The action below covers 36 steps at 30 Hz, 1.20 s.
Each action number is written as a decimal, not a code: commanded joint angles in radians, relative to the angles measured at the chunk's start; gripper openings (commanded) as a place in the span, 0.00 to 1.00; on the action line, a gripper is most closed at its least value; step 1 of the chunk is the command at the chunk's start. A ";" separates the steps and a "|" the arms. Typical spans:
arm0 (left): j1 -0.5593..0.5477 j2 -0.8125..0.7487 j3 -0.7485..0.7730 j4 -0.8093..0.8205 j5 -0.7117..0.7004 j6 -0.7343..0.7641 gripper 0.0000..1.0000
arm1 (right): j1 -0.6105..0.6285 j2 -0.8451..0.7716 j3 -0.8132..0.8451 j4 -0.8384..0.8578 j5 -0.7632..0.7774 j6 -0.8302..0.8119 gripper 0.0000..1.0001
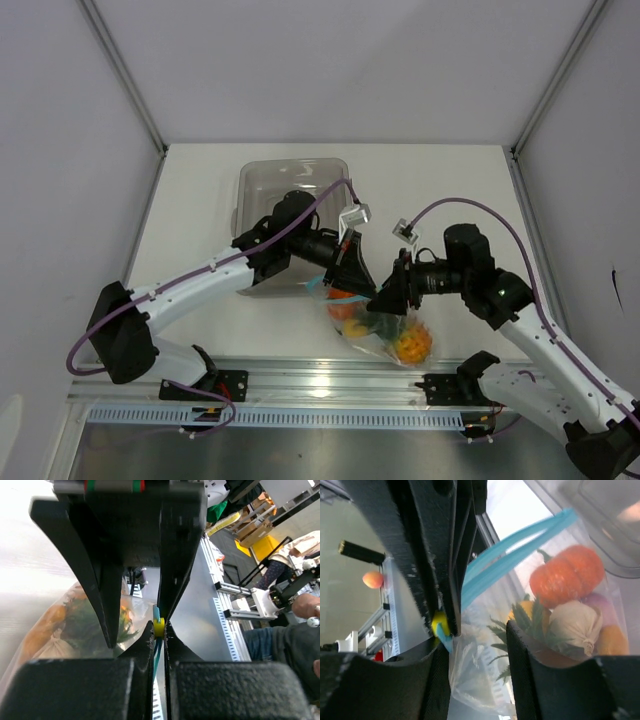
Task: Place the food in the zip-top bag and seal the zipper
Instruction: Zip the zipper food storage bag at the center of the board.
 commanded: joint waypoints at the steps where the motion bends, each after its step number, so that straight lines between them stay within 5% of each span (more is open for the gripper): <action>1: 0.009 -0.009 0.088 0.047 -0.137 -0.022 0.01 | 0.102 0.018 -0.001 0.017 0.005 0.016 0.46; 7: 0.008 -0.006 0.123 -0.019 -0.234 -0.035 0.01 | 0.150 -0.019 -0.030 0.052 0.149 0.035 0.37; 10: 0.009 -0.004 0.120 -0.001 -0.222 -0.047 0.01 | 0.150 -0.042 -0.051 0.087 0.183 0.055 0.20; 11: 0.008 -0.003 0.119 0.002 -0.216 -0.048 0.01 | 0.150 -0.049 -0.054 0.096 0.221 0.061 0.00; 18: 0.021 -0.015 0.074 0.011 -0.173 -0.016 0.06 | 0.150 -0.105 -0.082 0.139 0.269 0.098 0.00; 20: 0.024 -0.033 0.050 0.031 -0.156 -0.015 0.31 | 0.150 -0.102 -0.093 0.138 0.271 0.096 0.00; 23: 0.026 -0.063 0.001 0.058 -0.139 0.010 0.51 | 0.150 -0.111 -0.110 0.159 0.257 0.107 0.00; 36: 0.009 -0.168 -0.128 -0.020 -0.194 0.162 0.62 | 0.131 -0.080 -0.100 0.159 0.264 0.125 0.00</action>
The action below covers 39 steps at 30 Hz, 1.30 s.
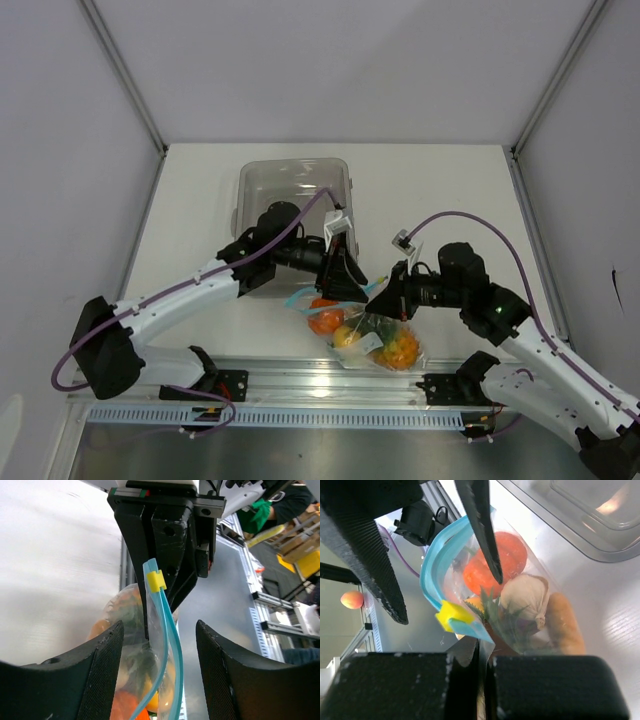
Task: Place the food in the zip-top bag and seal the zipper
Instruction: Zip the zipper food storage bag at the center of the board.
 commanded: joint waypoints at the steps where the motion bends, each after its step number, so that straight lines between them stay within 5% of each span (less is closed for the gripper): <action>1: -0.015 -0.064 -0.002 -0.039 -0.067 0.102 0.62 | -0.008 0.008 0.022 0.070 0.000 0.019 0.00; 7: -0.098 -0.086 0.013 -0.204 -0.303 0.227 0.62 | -0.017 0.026 0.061 0.069 0.006 0.042 0.00; 12: -0.115 -0.080 -0.013 -0.207 -0.362 0.228 0.58 | -0.028 0.029 0.076 0.061 -0.003 0.059 0.00; 14: -0.115 -0.077 -0.017 -0.209 -0.377 0.227 0.48 | -0.039 0.026 0.079 0.059 -0.020 0.059 0.00; 17: -0.113 -0.070 0.000 -0.227 -0.399 0.224 0.14 | -0.052 0.022 0.082 0.046 -0.052 0.036 0.00; 19: -0.112 -0.073 0.007 -0.235 -0.384 0.222 0.03 | -0.066 0.011 0.087 0.018 -0.067 -0.002 0.04; 21: -0.106 -0.075 0.010 -0.235 -0.361 0.221 0.01 | -0.074 0.008 0.099 -0.010 -0.084 -0.024 0.09; 25: -0.081 -0.087 0.007 -0.231 -0.273 0.213 0.01 | -0.092 0.008 0.130 -0.063 -0.156 -0.079 0.36; 31: -0.044 -0.104 -0.036 -0.137 -0.123 0.167 0.01 | -0.121 0.034 0.145 -0.103 -0.256 -0.133 0.23; 39: -0.043 -0.112 -0.065 -0.053 -0.034 0.132 0.01 | -0.152 0.083 0.147 -0.057 -0.331 -0.145 0.18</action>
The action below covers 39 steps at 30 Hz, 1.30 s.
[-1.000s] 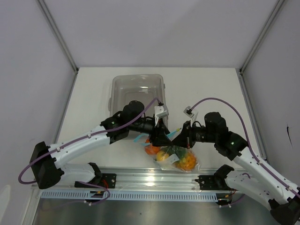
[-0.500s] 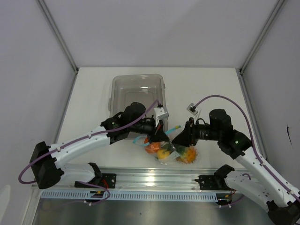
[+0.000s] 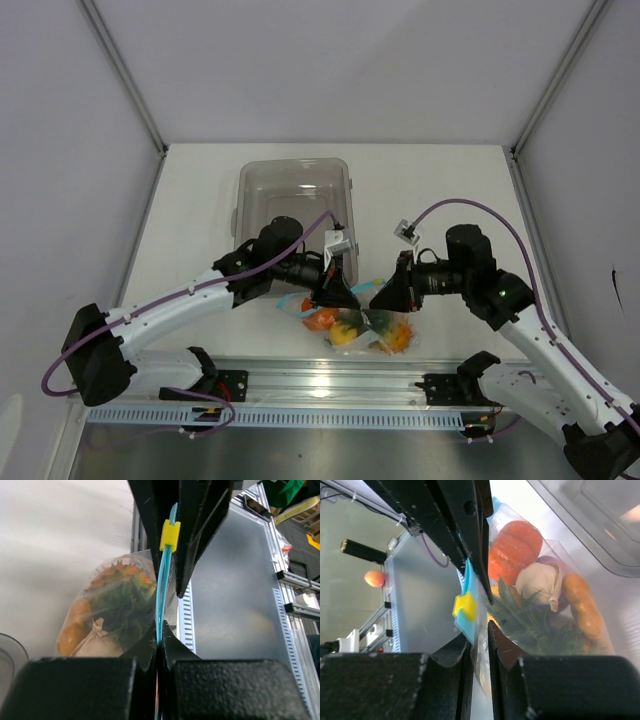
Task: Place the food in the zip-top bag and seal the zipper
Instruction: Zip the zipper food storage bag at the center of the board.
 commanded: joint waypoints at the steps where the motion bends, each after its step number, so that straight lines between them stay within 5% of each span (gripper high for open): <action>1: 0.006 -0.039 0.000 0.091 0.080 -0.028 0.01 | -0.013 0.021 0.039 0.040 -0.081 -0.022 0.18; 5: 0.007 -0.033 -0.002 0.091 0.093 -0.026 0.01 | -0.021 0.040 0.039 0.062 -0.096 -0.020 0.15; 6: 0.007 -0.032 -0.003 0.091 0.091 -0.028 0.01 | -0.022 0.041 0.038 0.066 -0.101 -0.017 0.00; 9: 0.014 -0.030 -0.005 0.091 0.082 -0.040 0.01 | -0.021 0.049 0.035 0.074 -0.111 -0.005 0.00; 12: 0.029 -0.033 0.006 0.133 0.073 -0.075 0.34 | -0.022 0.026 0.031 0.072 -0.079 0.003 0.00; 16: 0.038 -0.009 0.072 0.150 0.064 -0.129 0.48 | -0.018 0.021 0.027 0.072 -0.045 0.013 0.00; 25: 0.018 0.109 0.276 0.048 -0.028 -0.146 0.38 | 0.021 0.015 0.036 0.055 0.020 0.004 0.00; 39: 0.001 0.099 0.224 0.091 0.002 -0.166 0.34 | 0.041 0.005 0.039 0.055 0.088 0.017 0.00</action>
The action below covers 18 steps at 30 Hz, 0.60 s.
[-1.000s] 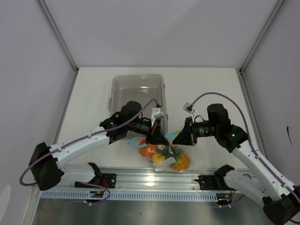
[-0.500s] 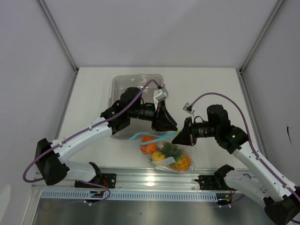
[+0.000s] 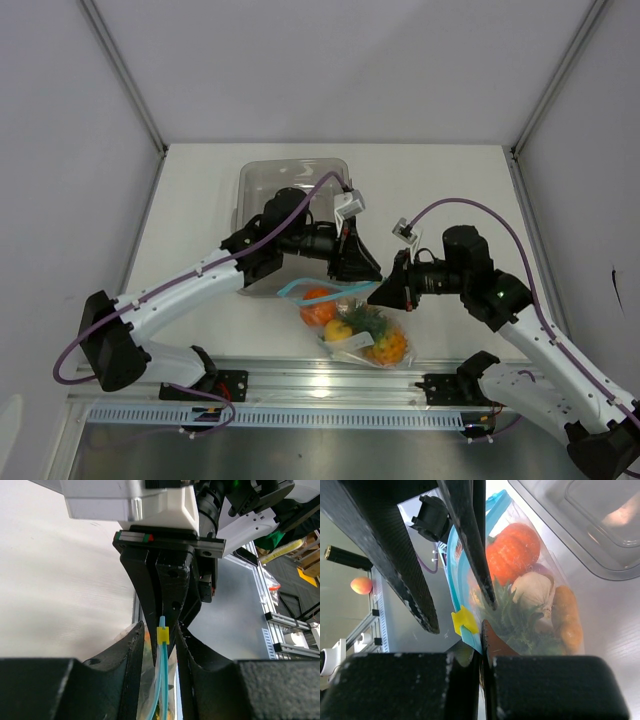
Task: Place the food in the zip-top bag and seal the zipper
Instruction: Zip the zipper food storage bag at the center of the board.
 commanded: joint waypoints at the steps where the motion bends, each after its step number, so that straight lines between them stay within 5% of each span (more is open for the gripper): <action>1: -0.011 -0.023 -0.017 0.024 0.016 -0.020 0.34 | 0.006 -0.007 0.038 0.030 0.014 0.010 0.00; 8: -0.029 -0.029 -0.032 0.044 0.008 -0.014 0.36 | 0.005 -0.003 0.034 0.030 0.024 0.017 0.00; 18: -0.029 -0.025 -0.035 0.038 0.005 -0.007 0.12 | 0.014 -0.010 0.035 0.041 0.030 0.025 0.00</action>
